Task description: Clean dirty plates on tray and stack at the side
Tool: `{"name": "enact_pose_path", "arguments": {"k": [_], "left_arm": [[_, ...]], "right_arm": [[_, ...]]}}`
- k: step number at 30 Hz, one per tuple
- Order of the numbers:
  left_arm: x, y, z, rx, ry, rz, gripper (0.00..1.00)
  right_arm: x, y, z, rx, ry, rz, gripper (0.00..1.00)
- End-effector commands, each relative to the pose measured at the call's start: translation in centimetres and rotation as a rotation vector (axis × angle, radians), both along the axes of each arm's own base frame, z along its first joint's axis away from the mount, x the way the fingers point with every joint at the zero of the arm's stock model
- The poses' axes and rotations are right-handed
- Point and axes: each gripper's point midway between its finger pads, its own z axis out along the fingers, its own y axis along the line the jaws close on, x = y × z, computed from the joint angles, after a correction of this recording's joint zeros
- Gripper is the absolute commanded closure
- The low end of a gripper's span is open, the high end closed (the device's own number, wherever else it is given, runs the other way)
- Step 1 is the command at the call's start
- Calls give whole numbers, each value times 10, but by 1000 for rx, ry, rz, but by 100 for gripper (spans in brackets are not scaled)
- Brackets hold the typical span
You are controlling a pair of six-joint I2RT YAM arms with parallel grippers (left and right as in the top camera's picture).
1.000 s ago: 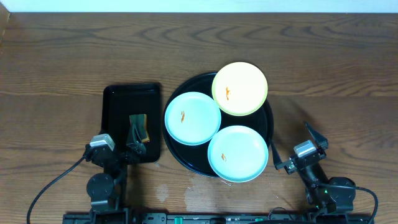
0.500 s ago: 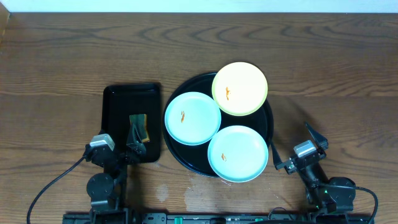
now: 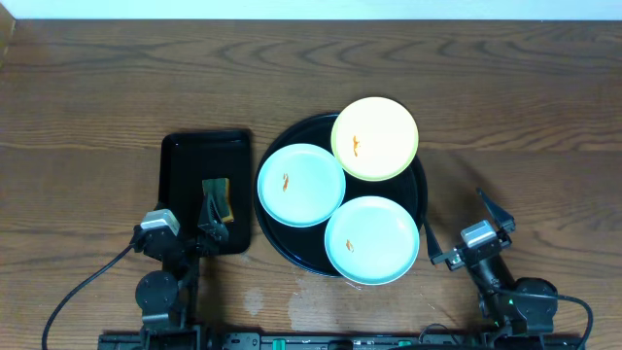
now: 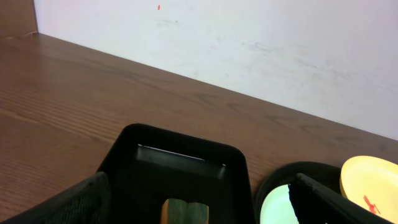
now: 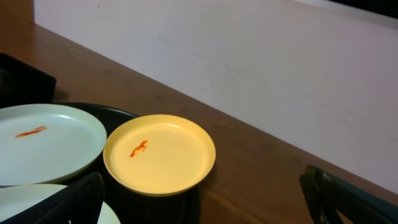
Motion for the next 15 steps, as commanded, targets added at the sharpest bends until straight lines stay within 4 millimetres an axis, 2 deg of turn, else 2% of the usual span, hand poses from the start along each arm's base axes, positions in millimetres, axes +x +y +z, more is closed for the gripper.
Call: {"name": "enact_pose_path", "arguments": {"k": [1,4,6,9,12,15], "left_arm": [[0,-12,1,5,-13,-73,7],[0,-33,23,6,-101,-195,7],[-2,-36,41,-20,-159,-213,7],[-5,-36,68,-29,-200,-213,7],[-4,-36,94,-33,-181,-213,7],[5,-36,112,-55,-66,-210,7]], "right_arm": [[-2,4,-2,-8,3,29,1],[-8,14,21,100,-41,101,1],[-10,14,36,190,-63,109,1],[-15,13,56,218,-92,116,1],[-16,10,78,218,-100,97,1],[-12,8,98,221,-56,73,1]]}}
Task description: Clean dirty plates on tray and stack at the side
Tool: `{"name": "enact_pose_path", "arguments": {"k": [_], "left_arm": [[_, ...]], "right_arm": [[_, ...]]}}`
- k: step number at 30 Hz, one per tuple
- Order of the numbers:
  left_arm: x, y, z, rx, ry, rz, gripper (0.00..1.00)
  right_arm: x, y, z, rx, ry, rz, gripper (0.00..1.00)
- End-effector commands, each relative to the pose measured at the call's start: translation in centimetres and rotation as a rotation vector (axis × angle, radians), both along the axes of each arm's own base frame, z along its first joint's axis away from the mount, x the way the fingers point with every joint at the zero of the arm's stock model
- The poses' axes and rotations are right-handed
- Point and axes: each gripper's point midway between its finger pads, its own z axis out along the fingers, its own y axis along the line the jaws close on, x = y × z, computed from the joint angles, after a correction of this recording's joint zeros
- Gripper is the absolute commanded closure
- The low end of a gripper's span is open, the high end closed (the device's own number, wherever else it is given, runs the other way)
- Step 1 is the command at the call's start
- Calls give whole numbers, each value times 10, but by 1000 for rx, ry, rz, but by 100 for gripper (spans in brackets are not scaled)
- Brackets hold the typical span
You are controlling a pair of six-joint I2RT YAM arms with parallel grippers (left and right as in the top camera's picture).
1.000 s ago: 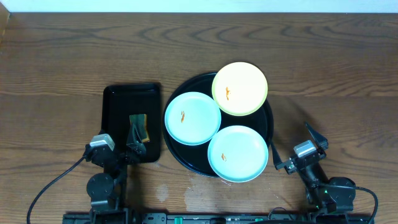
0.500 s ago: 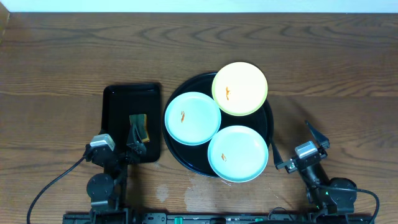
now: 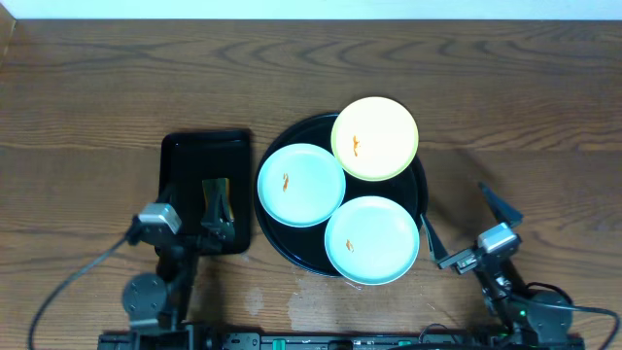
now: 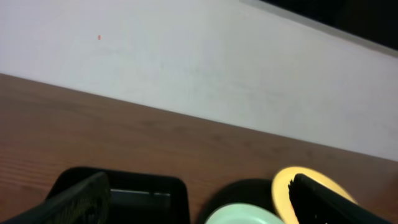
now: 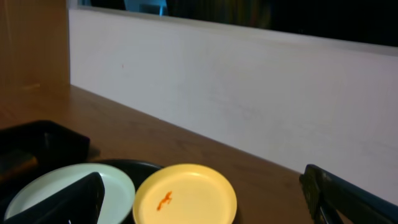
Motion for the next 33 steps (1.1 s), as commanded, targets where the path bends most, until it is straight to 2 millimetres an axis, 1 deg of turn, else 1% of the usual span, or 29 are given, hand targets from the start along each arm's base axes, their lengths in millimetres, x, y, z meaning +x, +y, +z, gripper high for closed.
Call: {"name": "enact_pose_path", "arguments": {"k": [1,3,5,7,9,12,13,15,17,20,22,24,26,29,31,33], "left_arm": [[7,-3,45,-19,69,-20,7],[16,-3,47,-34,216,-27,7],[23,-2,45,-47,344,-25,7],[29,-2,42,-61,478,-24,7],[33,-1,40,-59,584,-26,7],[40,-1,34,-31,685,-40,7],[42,-1,28,-38,726,-41,7],[41,-10,18,-84,779,-84,7],[36,-20,6,-125,846,-137,7],[35,-17,-11,-128,919,-120,7],[36,-10,-26,-120,974,-79,8],[33,0,-47,-133,1063,3,12],[32,6,-66,-129,1132,44,17],[33,13,-96,-90,1241,86,28],[33,17,-116,-49,1312,115,33],[34,20,-136,5,1378,142,39]], "right_arm": [[3,-5,41,37,34,-21,1],[12,-3,48,38,148,-14,1],[22,1,50,38,277,3,1],[35,3,50,45,444,14,1],[47,4,50,47,589,7,1],[64,5,50,41,759,2,1],[72,5,50,38,822,0,1],[84,7,50,40,884,8,1],[92,21,56,82,927,97,1],[94,41,56,177,1004,219,1],[100,46,55,228,1033,248,1],[112,48,46,263,1069,219,1],[117,54,35,259,1107,210,1],[114,72,9,187,1179,203,9],[112,82,-8,111,1203,162,16],[111,90,-22,35,1210,110,16]]}}
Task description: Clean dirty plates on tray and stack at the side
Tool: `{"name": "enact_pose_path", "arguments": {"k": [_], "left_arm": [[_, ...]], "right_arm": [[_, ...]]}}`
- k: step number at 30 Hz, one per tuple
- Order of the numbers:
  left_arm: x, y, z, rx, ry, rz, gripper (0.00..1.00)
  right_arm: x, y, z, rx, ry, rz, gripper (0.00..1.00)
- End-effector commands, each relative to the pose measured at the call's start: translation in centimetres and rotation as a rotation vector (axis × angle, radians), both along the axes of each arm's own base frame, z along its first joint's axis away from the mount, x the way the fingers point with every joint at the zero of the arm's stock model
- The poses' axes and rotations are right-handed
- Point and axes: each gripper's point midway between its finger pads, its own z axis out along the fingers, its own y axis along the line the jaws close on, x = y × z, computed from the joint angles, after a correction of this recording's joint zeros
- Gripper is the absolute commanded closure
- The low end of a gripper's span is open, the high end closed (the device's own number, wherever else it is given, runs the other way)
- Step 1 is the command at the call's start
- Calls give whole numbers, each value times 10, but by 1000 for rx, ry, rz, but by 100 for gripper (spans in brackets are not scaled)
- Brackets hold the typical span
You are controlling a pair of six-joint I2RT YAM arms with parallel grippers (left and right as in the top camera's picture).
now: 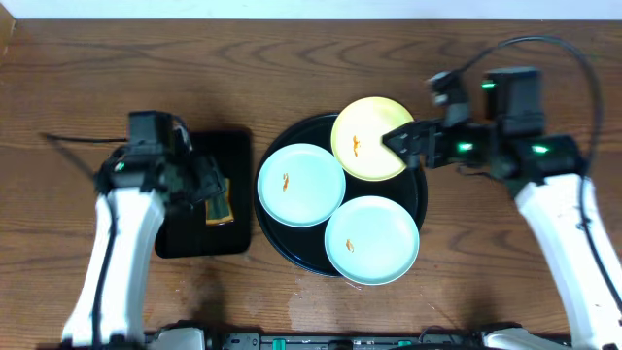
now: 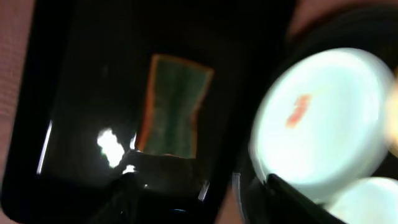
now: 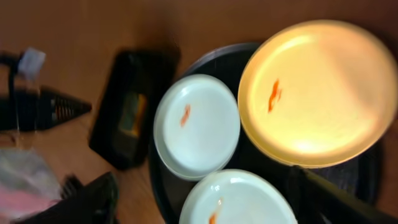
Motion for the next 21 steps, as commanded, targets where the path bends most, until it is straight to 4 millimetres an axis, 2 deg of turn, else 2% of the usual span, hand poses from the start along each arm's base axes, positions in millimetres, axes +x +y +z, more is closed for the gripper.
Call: {"name": "enact_pose_path", "arguments": {"k": [1,3,5,6,14,16,19,21], "left_arm": [[-4,14,-40,132,139,-5,44],[-4,17,-59,176,198,-17,55],[-4,21,-83,219,268,-26,79],[-4,22,-91,220,288,-27,85],[0,21,-153,208,386,-34,86],[-5,20,-164,206,422,-38,92],[-10,20,-164,206,447,-47,93],[-8,20,-150,207,444,-51,92]], "right_arm": [[1,15,-16,-147,-19,-5,17],[-4,26,-19,-175,-25,22,17],[-9,35,-22,-207,-36,40,17],[-9,36,-23,-220,-41,41,16],[-12,39,-25,-234,-35,29,16],[-12,39,-25,-235,-34,30,16],[-13,38,-26,-237,-29,30,16],[-13,38,-26,-237,-29,30,16]]}}
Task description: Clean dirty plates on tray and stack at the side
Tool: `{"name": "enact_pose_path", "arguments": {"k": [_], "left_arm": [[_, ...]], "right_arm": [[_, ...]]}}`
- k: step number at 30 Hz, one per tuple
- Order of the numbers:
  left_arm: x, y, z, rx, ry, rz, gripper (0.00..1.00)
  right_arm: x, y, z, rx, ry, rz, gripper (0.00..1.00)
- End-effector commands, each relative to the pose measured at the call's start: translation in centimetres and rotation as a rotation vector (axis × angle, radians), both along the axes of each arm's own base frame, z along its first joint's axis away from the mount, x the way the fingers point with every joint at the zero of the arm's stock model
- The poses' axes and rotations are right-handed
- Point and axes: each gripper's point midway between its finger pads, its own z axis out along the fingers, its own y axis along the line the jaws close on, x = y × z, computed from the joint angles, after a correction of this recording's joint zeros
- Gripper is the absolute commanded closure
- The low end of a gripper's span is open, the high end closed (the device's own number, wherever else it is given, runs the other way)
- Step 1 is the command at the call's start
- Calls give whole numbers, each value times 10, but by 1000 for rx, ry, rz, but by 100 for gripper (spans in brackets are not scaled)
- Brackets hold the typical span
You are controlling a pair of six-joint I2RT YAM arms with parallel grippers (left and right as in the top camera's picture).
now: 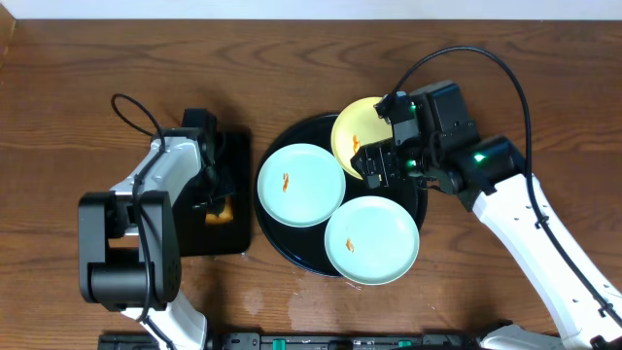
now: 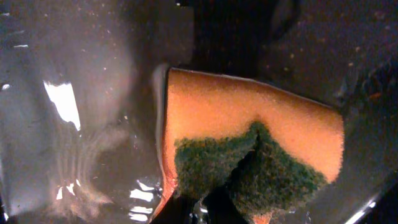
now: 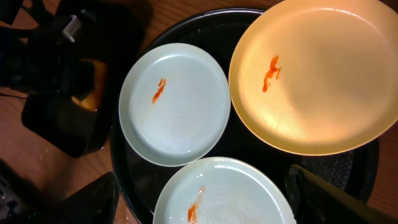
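Three stained plates lie on a round black tray [image 1: 275,236]: a pale one at the left [image 1: 300,185], a pale one in front [image 1: 371,240], and a yellow one at the back [image 1: 350,131]. The yellow plate is partly hidden by my right arm. My right gripper [image 1: 369,167] hovers open over the tray, with its fingers wide apart over the front plate [image 3: 217,193]. My left gripper [image 1: 216,199] is down in the black rectangular tray [image 1: 185,238]. It is shut on the orange and green sponge [image 2: 249,130], which is creased between the fingers [image 2: 214,208].
The brown wooden table [image 1: 87,78] extends around both trays. Cables loop from both arms over the table, one at the back left [image 1: 136,107] and one at the back right [image 1: 505,73]. The rectangular tray's floor is wet and shiny [image 2: 68,106].
My left gripper was open above the flat sponge and is now low in the rectangular tray, shut on it. My right gripper has moved left and nearer, from the yellow plate's right side to over the tray's middle.
First both arms were folded at the table's front edge with their grippers open. Half a second later they had barely shifted. Then both were stretched out, the left over the sponge tray and the right by the yellow plate. Now the left pinches the sponge.
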Motion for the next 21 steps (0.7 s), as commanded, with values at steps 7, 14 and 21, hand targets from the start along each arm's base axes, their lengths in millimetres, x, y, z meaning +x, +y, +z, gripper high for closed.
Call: {"name": "enact_pose_path", "arguments": {"k": [7,14,21], "left_arm": [[4,6,48,27,-79,-5,30],[-1,4,43,15,-104,2,34],[-14,-15,-4,-94,-86,4,53]], "right_arm": [[6,0,8,-8,-30,-22,11],[6,-1,7,-10,-31,-24,9],[6,-1,7,-10,-31,-24,9]]}}
